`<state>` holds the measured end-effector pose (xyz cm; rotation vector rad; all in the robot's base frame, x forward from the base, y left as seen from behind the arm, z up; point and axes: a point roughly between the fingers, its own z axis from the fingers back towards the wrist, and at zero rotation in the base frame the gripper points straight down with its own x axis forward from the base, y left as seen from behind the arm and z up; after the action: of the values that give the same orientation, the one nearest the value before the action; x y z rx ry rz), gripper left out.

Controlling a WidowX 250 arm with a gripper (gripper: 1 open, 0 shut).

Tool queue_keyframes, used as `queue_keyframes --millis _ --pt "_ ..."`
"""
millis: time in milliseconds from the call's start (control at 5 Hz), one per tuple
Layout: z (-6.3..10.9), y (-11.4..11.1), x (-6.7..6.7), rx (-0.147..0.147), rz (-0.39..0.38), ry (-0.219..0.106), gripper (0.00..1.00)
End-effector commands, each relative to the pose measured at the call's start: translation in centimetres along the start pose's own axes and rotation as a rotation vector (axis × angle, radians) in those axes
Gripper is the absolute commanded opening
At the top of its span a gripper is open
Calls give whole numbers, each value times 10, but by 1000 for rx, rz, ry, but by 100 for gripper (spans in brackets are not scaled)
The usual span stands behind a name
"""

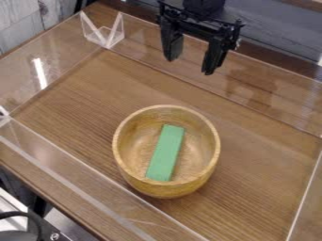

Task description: Remove the green block from inside the brown bowl and put it on the table

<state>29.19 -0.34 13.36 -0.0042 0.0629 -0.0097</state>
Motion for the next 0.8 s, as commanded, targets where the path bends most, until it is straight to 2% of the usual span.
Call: queue_keyframes --millis 0,200,400,600 --pt "-13 -1 -21 -8 42 10 100" --pt "-27 -7 -59 -14 82 21 100" --pt "-38 -15 -74 -25 88 -16 100" --pt "-51 -19 -78 -36 97 -28 100"
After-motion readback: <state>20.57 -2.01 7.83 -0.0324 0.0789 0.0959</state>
